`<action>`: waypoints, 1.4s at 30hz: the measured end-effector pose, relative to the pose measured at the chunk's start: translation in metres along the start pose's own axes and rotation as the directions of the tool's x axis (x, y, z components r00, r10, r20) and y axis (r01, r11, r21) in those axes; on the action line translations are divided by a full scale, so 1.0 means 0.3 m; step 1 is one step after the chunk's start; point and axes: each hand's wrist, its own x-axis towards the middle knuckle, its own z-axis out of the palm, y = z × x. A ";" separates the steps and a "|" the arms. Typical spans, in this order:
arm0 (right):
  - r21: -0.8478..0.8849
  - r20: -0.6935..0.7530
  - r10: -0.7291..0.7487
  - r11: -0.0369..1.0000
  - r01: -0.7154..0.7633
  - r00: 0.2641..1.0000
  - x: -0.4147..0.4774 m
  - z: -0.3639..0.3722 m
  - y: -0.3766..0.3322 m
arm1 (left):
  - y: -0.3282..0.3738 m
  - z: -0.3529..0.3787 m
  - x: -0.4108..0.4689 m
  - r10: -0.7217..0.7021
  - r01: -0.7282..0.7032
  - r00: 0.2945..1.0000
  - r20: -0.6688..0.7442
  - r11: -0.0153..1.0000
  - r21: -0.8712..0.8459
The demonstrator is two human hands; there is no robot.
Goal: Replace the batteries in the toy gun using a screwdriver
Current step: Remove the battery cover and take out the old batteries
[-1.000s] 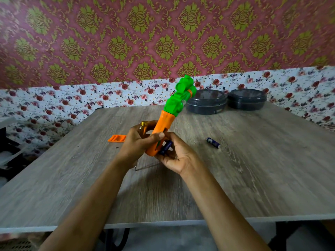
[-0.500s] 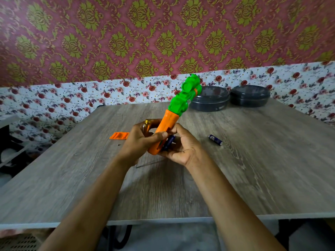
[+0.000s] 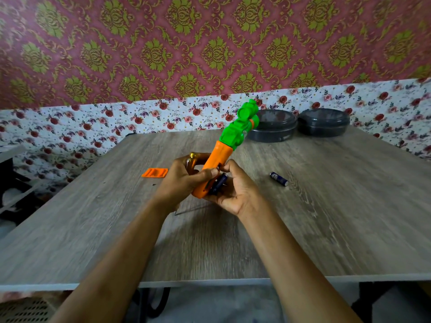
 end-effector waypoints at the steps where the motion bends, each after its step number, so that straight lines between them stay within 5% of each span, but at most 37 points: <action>1: 0.010 -0.004 0.008 1.000 -0.008 1.000 0.000 -0.002 -0.002 | -0.001 0.001 0.001 -0.006 0.006 1.000 -0.003 1.000 0.000; 10: 0.305 -0.054 0.061 0.951 -0.042 0.997 0.000 -0.022 0.020 | -0.004 0.001 0.007 -0.032 0.032 0.998 -0.062 0.999 -0.001; 20: 0.371 -0.164 0.075 0.929 -0.009 0.984 -0.025 -0.012 0.033 | 0.003 -0.015 0.015 0.011 -0.012 0.972 -0.235 1.000 -0.005; 28: 0.301 -0.090 0.072 0.953 -0.042 0.993 -0.026 -0.003 0.024 | 0.004 -0.024 0.028 -0.291 0.168 0.862 -0.415 0.937 -0.307; 33: 0.316 -0.241 0.036 0.948 0.043 0.970 -0.026 -0.002 -0.008 | 0.005 -0.030 0.038 -0.399 0.172 0.776 -0.488 0.879 -0.444; 42: 0.189 -0.278 0.005 0.981 0.049 0.960 -0.022 -0.016 -0.016 | -0.060 -0.052 0.031 -0.436 0.417 0.772 -0.463 0.897 -0.149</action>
